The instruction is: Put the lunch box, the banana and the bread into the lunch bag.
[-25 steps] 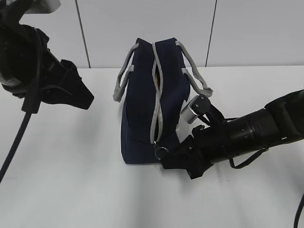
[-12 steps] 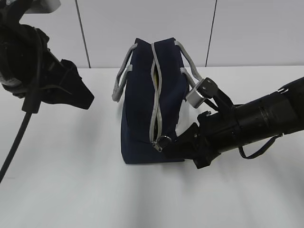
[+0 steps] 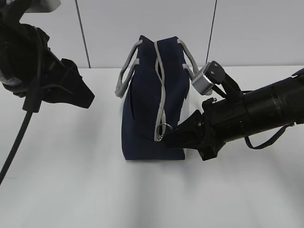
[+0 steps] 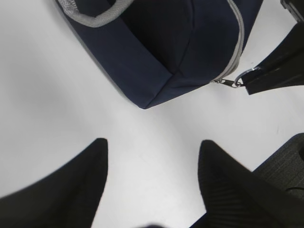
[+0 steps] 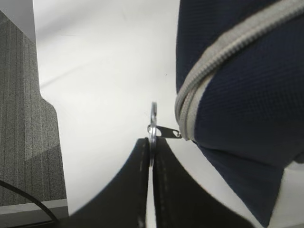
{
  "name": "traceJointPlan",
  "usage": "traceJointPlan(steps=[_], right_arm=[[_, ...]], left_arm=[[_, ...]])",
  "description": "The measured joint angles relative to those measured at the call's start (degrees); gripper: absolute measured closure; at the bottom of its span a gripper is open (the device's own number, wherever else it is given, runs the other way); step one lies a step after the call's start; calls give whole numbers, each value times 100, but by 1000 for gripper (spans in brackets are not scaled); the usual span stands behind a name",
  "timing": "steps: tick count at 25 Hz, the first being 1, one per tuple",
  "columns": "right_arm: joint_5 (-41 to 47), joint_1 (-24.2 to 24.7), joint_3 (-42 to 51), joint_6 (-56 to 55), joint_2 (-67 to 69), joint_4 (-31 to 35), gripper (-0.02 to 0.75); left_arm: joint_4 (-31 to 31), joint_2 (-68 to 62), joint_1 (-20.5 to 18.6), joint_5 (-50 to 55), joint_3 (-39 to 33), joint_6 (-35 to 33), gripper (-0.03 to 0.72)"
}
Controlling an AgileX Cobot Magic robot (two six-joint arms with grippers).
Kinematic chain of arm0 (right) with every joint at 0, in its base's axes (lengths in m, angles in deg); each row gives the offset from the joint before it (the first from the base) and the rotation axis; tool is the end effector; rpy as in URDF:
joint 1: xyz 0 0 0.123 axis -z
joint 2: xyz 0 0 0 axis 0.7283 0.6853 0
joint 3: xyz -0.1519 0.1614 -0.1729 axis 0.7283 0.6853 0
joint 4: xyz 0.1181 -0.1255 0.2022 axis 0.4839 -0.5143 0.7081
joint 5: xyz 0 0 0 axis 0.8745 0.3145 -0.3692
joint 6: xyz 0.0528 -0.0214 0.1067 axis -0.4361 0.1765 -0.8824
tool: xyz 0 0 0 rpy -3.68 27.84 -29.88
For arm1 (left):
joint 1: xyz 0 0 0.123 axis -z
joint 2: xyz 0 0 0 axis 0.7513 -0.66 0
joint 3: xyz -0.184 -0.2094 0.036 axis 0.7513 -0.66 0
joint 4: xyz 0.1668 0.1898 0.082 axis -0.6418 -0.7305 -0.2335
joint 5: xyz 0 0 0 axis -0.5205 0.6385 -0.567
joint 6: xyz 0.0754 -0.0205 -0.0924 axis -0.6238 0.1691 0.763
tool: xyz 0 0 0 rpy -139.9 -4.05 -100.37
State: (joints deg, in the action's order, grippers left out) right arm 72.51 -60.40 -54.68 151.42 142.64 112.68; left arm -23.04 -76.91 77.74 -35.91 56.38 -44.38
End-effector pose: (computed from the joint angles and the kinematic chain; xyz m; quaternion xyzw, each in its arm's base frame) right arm 0.2952 0.1666 0.1670 -0.4451 0.7497 0.3527 0.3398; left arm 0.2580 -0.1659 0.2933 0.2698 0.9111 -0.1491 0.2737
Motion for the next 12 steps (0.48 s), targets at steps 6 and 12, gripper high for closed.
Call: traceJointPlan(steps=[6,12], right_arm=[[8,0,-198,-9,1,-59,738],[84,0,-454,-58,-14,-93,738]], left_arm=[[4,0,0,-11,0,-11,264],[16,0,0,-67,0,-168,264]])
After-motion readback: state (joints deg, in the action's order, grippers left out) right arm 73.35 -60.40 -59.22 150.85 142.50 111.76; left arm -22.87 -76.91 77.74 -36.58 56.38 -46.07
